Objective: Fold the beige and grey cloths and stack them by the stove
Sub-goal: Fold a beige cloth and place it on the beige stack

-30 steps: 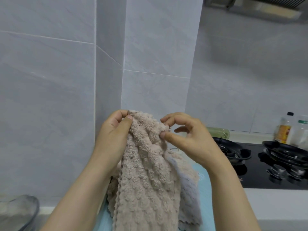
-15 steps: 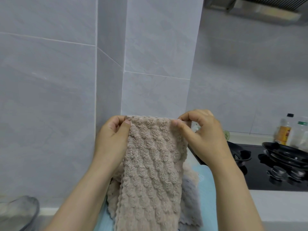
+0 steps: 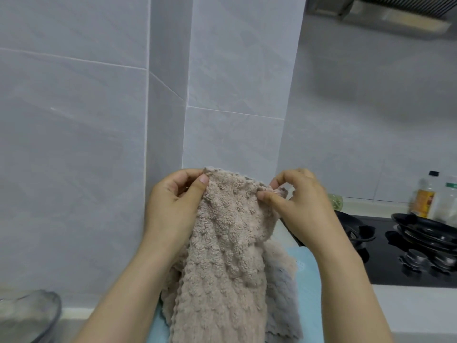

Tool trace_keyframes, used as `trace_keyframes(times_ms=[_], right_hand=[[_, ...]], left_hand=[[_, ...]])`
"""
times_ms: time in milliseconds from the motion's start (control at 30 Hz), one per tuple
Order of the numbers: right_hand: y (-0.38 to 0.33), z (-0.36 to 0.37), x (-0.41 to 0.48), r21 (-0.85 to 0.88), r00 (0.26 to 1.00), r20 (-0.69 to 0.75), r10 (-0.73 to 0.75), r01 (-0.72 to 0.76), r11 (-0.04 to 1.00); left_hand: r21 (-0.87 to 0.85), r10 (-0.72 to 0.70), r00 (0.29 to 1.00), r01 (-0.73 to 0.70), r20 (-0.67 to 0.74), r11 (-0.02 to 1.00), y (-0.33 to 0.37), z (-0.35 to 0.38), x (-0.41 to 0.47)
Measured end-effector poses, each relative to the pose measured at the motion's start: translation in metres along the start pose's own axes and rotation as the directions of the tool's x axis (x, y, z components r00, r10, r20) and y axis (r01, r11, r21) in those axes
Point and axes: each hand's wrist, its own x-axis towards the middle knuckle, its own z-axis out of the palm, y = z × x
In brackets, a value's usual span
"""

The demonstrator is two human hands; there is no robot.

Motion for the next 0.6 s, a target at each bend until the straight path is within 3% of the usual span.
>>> trace_keyframes(times_ms=[200, 333, 600], right_hand=[[-0.019, 0.003, -0.005, 0.318, 0.982, 0.118, -0.15, 0.105, 0.942], [-0.019, 0.008, -0.004, 0.333, 0.965, 0.171, -0.2, 0.135, 0.933], [-0.016, 0.006, -0.004, 0.4, 0.973, 0.145, -0.181, 0.109, 0.91]], left_hand=[[-0.037, -0.016, 1.0, 0.016, 0.018, 0.999, 0.005, 0.005, -0.004], [-0.053, 0.006, 0.998, -0.002, 0.069, 0.999, 0.007, 0.011, -0.007], [-0.061, 0.033, 0.992, -0.026, 0.122, 0.998, 0.011, 0.014, -0.009]])
